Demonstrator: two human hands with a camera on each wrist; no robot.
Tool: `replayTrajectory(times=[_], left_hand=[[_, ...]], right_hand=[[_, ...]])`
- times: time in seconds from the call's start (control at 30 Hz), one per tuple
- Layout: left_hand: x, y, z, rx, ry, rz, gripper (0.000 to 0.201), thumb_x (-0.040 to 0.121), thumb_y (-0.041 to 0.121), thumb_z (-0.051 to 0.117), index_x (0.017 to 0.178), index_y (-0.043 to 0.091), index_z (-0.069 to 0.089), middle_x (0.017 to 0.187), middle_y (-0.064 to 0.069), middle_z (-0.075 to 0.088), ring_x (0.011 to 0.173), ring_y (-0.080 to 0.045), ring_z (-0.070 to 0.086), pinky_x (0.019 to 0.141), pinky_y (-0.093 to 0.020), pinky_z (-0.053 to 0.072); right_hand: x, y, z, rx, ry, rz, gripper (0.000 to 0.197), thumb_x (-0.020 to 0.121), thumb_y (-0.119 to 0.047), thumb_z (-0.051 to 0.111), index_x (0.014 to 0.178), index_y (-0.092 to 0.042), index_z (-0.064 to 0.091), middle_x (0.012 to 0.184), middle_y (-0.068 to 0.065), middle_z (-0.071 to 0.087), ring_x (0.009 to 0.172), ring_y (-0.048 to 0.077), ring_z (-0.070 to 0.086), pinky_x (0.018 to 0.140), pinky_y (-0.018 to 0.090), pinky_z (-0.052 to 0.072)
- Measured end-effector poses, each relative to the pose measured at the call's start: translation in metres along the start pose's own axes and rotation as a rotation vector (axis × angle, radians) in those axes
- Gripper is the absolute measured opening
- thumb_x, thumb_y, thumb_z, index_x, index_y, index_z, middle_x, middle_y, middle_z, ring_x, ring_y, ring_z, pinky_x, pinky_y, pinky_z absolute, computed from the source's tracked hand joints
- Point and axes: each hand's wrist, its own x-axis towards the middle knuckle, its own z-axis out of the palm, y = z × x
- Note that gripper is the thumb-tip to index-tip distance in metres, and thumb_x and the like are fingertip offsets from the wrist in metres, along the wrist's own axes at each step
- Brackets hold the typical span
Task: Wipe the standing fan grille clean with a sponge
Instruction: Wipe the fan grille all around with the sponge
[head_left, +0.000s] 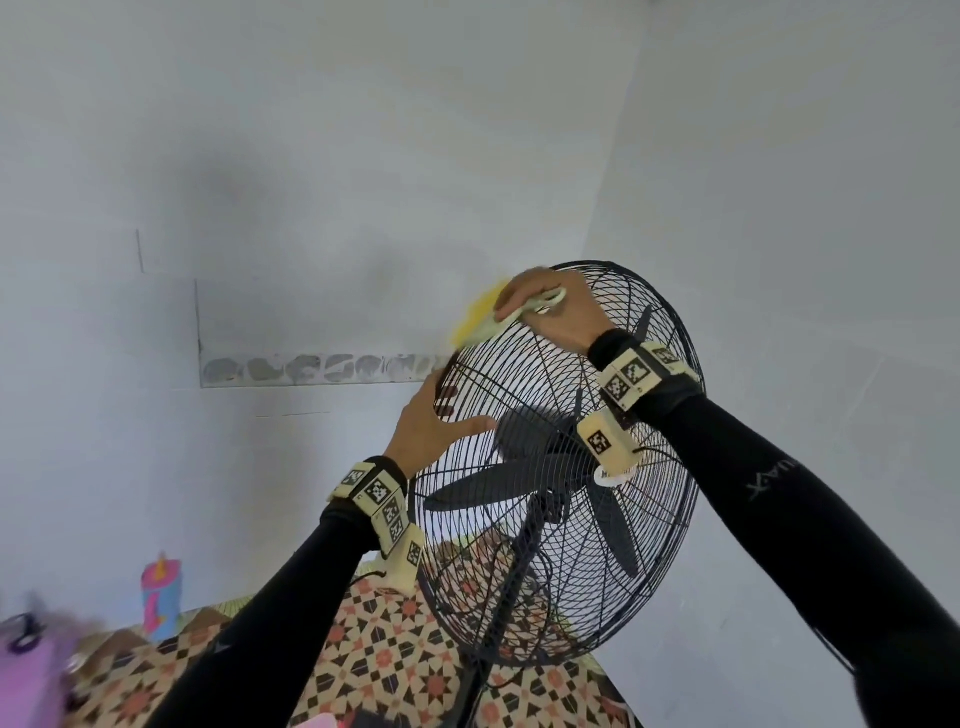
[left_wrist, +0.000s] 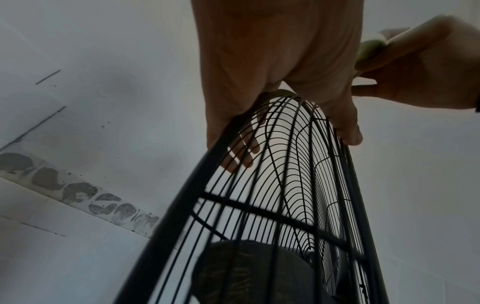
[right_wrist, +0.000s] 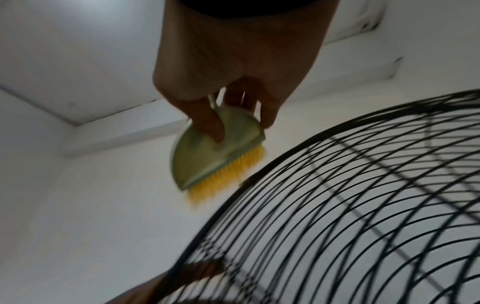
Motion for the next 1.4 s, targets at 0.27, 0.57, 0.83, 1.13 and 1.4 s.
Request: replayTrajectory(times=[0.27, 0.57, 0.83, 1.13, 1.4], left_hand=[[-0.003, 0.002, -0.002, 0.009, 0.020, -0.027, 0.117, 0.060, 0.076, 0.087, 0.155, 0.028, 0.039, 0.142, 0.005, 0.058, 0.130, -0.018, 0.056, 0.114, -0.050, 0.046], [-0.002, 0.002, 0.001, 0.020, 0.009, -0.002, 0.123, 0.058, 0.081, 0.083, 0.159, 0.030, 0.034, 0.144, 0.006, 0.058, 0.132, -0.017, 0.055, 0.115, -0.047, 0.045], [-0.002, 0.003, 0.000, 0.021, 0.010, -0.004, 0.119, 0.061, 0.076, 0.086, 0.158, 0.029, 0.035, 0.144, 0.005, 0.058, 0.129, -0.019, 0.057, 0.114, -0.047, 0.045], [0.002, 0.000, 0.002, 0.010, 0.034, 0.011, 0.093, 0.069, 0.058, 0.091, 0.146, 0.025, 0.050, 0.136, 0.007, 0.063, 0.127, -0.017, 0.058, 0.108, -0.039, 0.046], [-0.004, 0.003, 0.002, -0.021, 0.009, 0.033, 0.102, 0.076, 0.055, 0.088, 0.158, 0.030, 0.033, 0.150, 0.005, 0.054, 0.134, -0.015, 0.052, 0.115, -0.037, 0.039]], right_hand=[[-0.016, -0.009, 0.017, -0.082, -0.180, -0.106, 0.036, 0.075, 0.009, 0.064, 0.088, -0.019, 0.082, 0.098, -0.001, 0.076, 0.098, 0.010, 0.066, 0.084, 0.022, 0.052], [-0.013, 0.006, 0.005, -0.738, 0.161, 0.011, 0.032, 0.100, -0.015, 0.050, 0.127, -0.021, 0.067, 0.104, 0.008, 0.075, 0.080, 0.028, 0.058, 0.072, 0.039, 0.047], [-0.028, -0.009, 0.021, -0.680, 0.073, -0.109, 0.038, 0.099, -0.009, 0.054, 0.135, -0.016, 0.061, 0.124, 0.010, 0.070, 0.090, 0.030, 0.057, 0.076, 0.048, 0.051], [-0.069, -0.025, 0.049, -0.881, -0.344, -0.407, 0.068, 0.075, -0.006, 0.079, 0.137, -0.022, 0.057, 0.129, 0.007, 0.069, 0.102, 0.033, 0.063, 0.080, 0.050, 0.054], [-0.025, -0.026, 0.011, -0.682, -0.016, 0.107, 0.050, 0.101, -0.004, 0.048, 0.148, -0.019, 0.050, 0.120, 0.016, 0.071, 0.083, 0.028, 0.068, 0.088, 0.042, 0.055]])
